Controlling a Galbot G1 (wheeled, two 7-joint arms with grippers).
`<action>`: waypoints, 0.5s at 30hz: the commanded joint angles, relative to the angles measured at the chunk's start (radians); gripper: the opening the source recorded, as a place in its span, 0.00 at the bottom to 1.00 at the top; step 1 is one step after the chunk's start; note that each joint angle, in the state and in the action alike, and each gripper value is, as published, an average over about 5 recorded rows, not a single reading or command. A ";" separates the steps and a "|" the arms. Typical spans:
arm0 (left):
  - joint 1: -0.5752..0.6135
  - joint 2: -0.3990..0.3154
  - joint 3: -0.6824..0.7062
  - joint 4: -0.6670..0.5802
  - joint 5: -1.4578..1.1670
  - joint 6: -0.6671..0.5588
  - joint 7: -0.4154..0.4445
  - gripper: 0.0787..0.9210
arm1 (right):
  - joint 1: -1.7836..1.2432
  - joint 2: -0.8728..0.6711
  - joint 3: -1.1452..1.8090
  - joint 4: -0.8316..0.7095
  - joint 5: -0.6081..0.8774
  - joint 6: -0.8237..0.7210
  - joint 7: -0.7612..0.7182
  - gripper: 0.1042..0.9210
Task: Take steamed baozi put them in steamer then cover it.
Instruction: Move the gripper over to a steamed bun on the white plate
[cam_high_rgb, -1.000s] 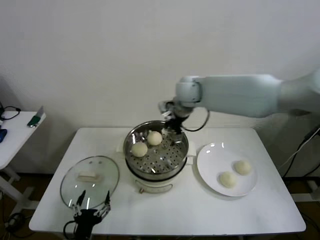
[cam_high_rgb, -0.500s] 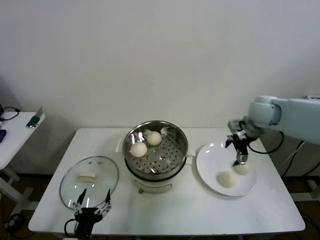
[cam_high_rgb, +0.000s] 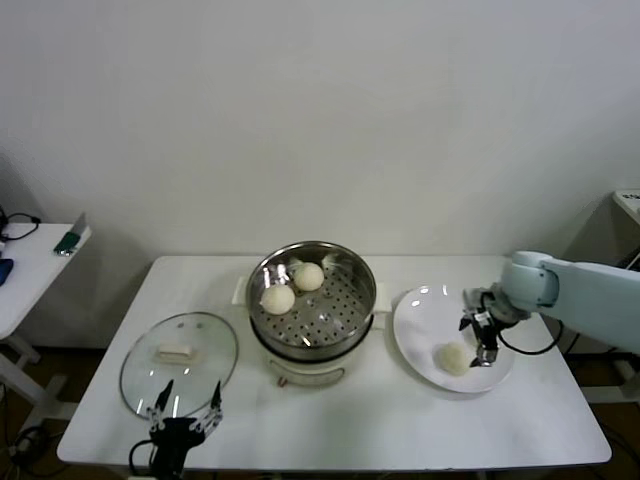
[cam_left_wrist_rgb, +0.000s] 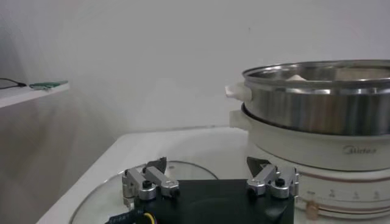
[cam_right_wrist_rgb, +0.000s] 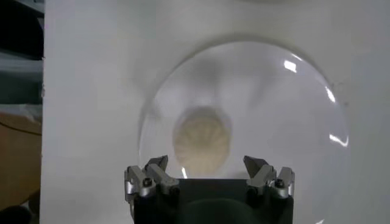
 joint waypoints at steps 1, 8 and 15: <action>0.000 0.000 0.000 0.002 0.001 -0.001 0.000 0.88 | -0.204 0.021 0.138 -0.078 -0.053 -0.029 0.039 0.88; -0.001 0.000 0.000 0.005 0.004 0.000 0.001 0.88 | -0.226 0.051 0.165 -0.103 -0.046 -0.034 0.049 0.85; -0.005 0.000 0.001 0.006 0.005 0.001 0.001 0.88 | -0.152 0.061 0.139 -0.094 -0.015 -0.016 0.024 0.70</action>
